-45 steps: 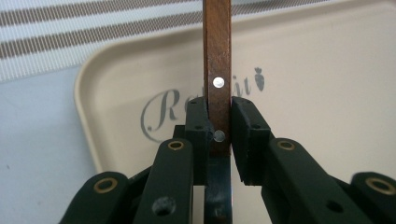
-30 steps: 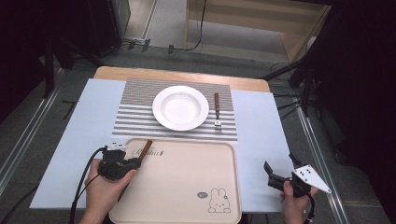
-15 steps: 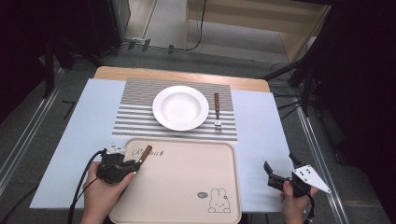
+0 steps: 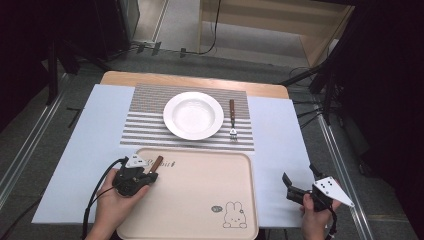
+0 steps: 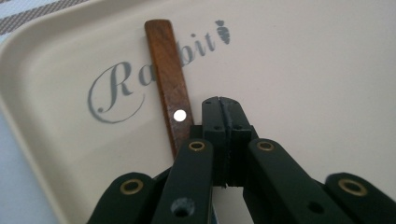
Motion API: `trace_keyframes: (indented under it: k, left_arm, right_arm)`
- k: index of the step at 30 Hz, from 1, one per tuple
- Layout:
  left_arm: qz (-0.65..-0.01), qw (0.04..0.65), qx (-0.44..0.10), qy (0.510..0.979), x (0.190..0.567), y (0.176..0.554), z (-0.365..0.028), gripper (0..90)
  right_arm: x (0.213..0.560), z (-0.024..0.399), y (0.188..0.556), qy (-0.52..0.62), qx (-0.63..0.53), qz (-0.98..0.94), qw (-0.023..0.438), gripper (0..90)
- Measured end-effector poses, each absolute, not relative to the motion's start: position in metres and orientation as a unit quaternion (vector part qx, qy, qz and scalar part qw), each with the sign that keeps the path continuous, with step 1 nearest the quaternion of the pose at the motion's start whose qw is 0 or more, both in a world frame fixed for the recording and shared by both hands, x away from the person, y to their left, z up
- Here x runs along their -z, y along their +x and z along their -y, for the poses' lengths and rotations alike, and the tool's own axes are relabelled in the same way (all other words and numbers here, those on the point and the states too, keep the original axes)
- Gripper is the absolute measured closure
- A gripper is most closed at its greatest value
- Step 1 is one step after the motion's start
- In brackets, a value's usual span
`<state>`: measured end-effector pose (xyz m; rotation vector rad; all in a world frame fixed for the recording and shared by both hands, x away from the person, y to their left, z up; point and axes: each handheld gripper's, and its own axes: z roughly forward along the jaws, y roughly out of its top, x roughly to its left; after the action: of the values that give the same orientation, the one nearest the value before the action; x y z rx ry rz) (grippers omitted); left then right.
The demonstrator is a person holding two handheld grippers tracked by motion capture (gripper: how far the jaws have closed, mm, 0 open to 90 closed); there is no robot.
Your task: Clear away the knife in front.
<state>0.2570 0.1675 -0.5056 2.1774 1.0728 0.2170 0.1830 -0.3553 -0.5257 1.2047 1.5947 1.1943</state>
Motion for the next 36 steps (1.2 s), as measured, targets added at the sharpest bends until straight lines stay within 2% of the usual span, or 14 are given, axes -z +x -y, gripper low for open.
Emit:
trace_keyframes:
  k: [14,22,24,25,27,28,30,32,33,34,36]
  left_arm:
    - [-0.428,0.352,-0.085,0.828,0.506,0.252,-0.206,88.3]
    - [-0.418,0.386,-0.064,0.82,0.507,0.252,-0.212,88.0]
    - [-0.411,0.402,-0.079,0.814,0.505,0.251,-0.214,74.0]
    - [-0.408,0.408,-0.097,0.811,0.503,0.249,-0.214,74.0]
    - [-0.406,0.434,-0.098,0.798,0.499,0.249,-0.219,61.0]
    - [-0.407,0.447,-0.097,0.791,0.498,0.249,-0.221,61.0]
    - [-0.407,0.466,-0.104,0.779,0.495,0.248,-0.226,52.7]
    - [-0.408,0.477,-0.109,0.771,0.493,0.248,-0.23,41.7]
    - [-0.408,0.486,-0.111,0.765,0.492,0.248,-0.232,31.7]
    - [-0.409,0.492,-0.113,0.76,0.491,0.248,-0.235,31.7]
    - [-0.408,0.505,-0.115,0.752,0.489,0.248,-0.24,24.1]
  right_arm:
    - [0.526,0.354,0.183,0.476,-0.468,-0.631,0.396,0.0]
    - [0.526,0.353,0.183,0.477,-0.466,-0.631,0.396,0.0]
    - [0.526,0.353,0.183,0.477,-0.466,-0.632,0.396,0.0]
    - [0.526,0.353,0.183,0.477,-0.466,-0.631,0.396,0.0]
    - [0.526,0.353,0.183,0.474,-0.465,-0.633,0.398,0.0]
    - [0.526,0.353,0.183,0.474,-0.465,-0.633,0.398,0.0]
    - [0.526,0.353,0.183,0.474,-0.465,-0.633,0.398,0.0]
    - [0.526,0.353,0.183,0.475,-0.464,-0.633,0.398,0.0]
    - [0.526,0.353,0.183,0.476,-0.463,-0.633,0.398,0.0]
    - [0.526,0.353,0.183,0.476,-0.463,-0.633,0.398,0.0]
    - [0.526,0.353,0.183,0.475,-0.462,-0.634,0.399,0.0]
